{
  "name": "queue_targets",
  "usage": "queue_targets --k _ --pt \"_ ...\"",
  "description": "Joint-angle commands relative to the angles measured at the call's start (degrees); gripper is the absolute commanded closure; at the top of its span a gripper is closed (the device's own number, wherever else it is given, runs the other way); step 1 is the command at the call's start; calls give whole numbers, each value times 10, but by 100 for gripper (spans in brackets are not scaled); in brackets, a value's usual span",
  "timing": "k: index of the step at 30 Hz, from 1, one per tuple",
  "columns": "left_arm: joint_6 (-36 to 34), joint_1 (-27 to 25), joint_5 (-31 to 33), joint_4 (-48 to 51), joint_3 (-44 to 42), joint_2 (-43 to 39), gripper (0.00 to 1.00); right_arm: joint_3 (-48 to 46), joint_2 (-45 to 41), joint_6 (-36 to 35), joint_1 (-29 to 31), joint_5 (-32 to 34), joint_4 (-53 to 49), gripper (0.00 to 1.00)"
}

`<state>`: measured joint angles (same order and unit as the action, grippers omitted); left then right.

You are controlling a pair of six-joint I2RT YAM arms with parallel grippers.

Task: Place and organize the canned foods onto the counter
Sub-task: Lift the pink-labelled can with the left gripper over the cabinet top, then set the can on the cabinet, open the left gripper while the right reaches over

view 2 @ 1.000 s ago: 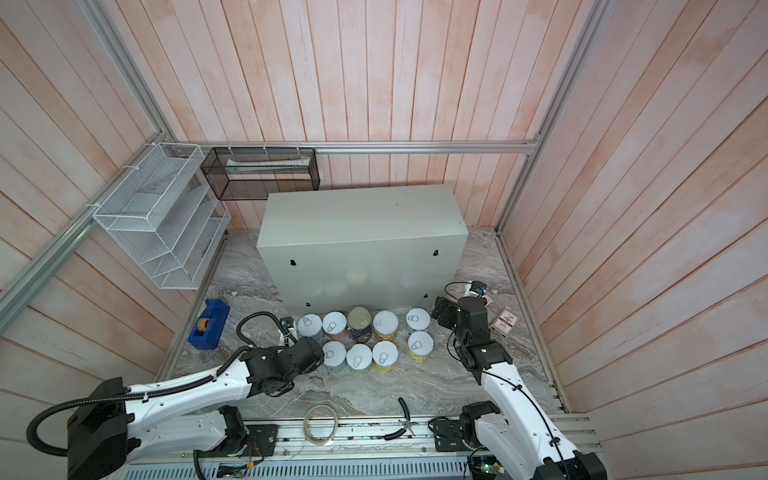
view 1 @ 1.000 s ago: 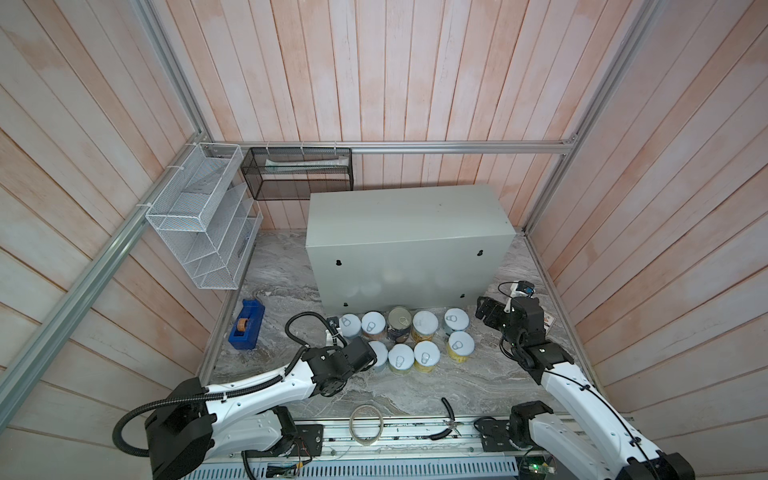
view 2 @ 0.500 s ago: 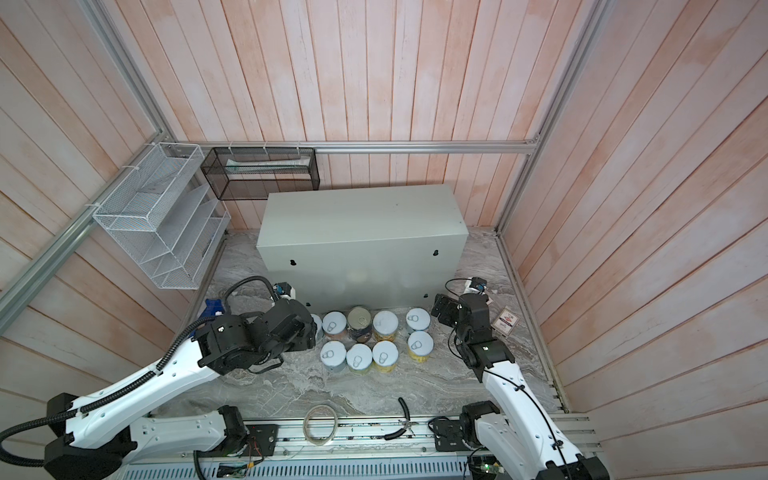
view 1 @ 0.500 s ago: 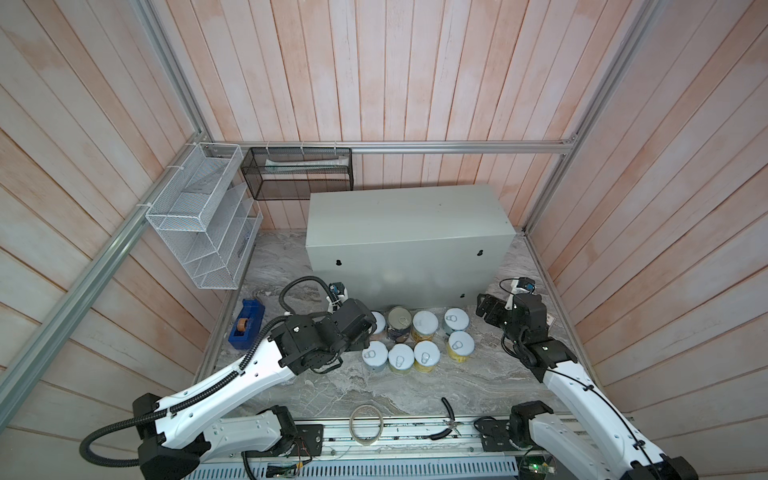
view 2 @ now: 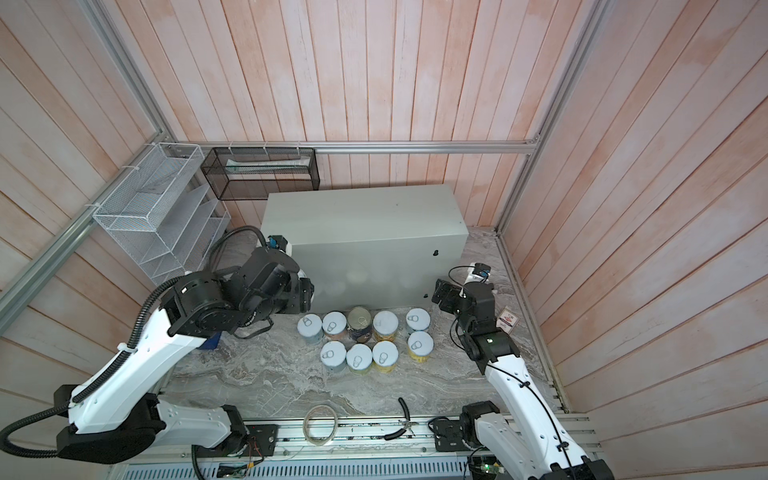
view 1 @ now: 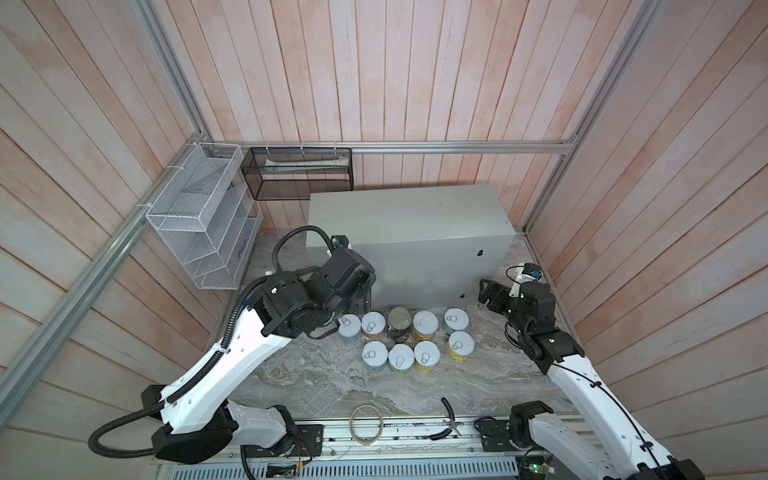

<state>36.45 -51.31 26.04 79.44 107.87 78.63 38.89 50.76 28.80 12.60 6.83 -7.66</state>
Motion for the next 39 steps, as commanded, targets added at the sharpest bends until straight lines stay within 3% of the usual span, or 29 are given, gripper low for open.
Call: queue_targets --k 1,7,16,25,29,34,39 --pt "-64 14 35 18 104 34 100 28 8 -7 0 0 10 9" --pt "-129 59 56 26 258 111 100 52 15 5 -2 3 40 9" --pt "-189 142 21 -44 258 143 100 117 28 10 -2 -14 43 9" --pt "-221 232 -64 -91 282 184 100 222 71 -31 12 -46 -2 10" --pt "-228 259 -101 -98 304 216 100 270 106 -73 57 -28 -28 10" --pt "-231 274 -126 -112 308 247 100 307 138 -130 155 50 -34 11" --pt "-233 291 -140 -130 309 260 100 326 165 -158 216 44 -10 12"
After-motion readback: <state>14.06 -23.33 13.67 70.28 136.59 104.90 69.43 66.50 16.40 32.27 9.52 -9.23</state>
